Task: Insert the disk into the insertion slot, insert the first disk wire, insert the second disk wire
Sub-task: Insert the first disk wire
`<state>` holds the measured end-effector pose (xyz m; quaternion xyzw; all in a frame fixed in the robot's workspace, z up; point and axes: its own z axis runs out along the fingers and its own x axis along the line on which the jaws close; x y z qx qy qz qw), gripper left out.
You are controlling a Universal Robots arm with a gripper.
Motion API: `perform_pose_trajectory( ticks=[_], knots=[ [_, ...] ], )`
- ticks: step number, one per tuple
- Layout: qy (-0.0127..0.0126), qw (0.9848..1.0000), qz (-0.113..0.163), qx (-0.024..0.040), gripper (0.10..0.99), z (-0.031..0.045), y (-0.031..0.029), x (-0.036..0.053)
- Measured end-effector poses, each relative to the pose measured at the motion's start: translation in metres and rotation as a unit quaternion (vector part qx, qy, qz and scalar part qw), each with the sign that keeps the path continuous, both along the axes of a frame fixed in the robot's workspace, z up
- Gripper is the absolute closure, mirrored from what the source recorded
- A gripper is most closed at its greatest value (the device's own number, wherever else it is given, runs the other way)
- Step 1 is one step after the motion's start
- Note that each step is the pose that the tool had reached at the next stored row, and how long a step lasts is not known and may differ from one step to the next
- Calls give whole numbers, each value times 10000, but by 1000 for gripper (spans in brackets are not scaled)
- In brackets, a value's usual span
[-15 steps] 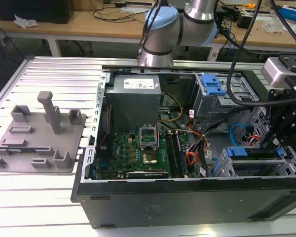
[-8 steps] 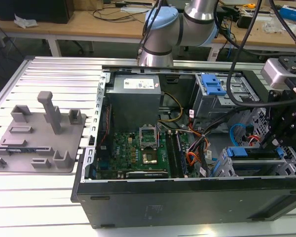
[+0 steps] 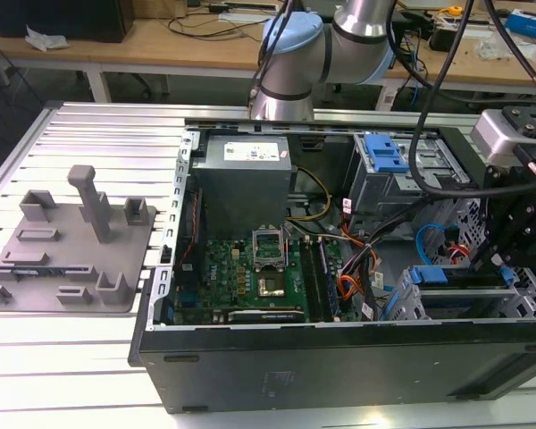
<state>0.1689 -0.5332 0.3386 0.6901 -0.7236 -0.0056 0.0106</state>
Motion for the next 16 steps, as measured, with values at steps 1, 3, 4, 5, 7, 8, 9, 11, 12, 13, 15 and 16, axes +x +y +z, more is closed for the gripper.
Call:
perform_pose_trajectory(
  ticks=[1, 3, 4, 5, 7, 8, 9, 11, 12, 13, 15, 16],
  knots=[
    [1, 10000, 0, -2, 922, -9, 0, 0],
    [4, 10000, 0, 0, 922, -15, -1, 0],
    [2, 10000, 0, 0, 914, -13, -2, 0],
    [2, 10000, 0, 2, 855, 3, -2, 0],
    [2, 10000, 0, -1, 792, 80, 1, 0],
    [2, 10000, 0, -13, 725, 159, 19, -1],
    [2, 10000, 0, -23, 725, 204, 30, 0],
    [2, 10000, 0, -45, 725, 309, 57, -1],
    [2, 10000, 0, -52, 725, 339, 64, -1],
    [2, 10000, 0, -60, 725, 356, 72, 0],
    [2, 10000, 0, -67, 725, 358, 75, 0],
    [2, 10000, 0, -68, 725, 359, 75, 0]
  ],
)
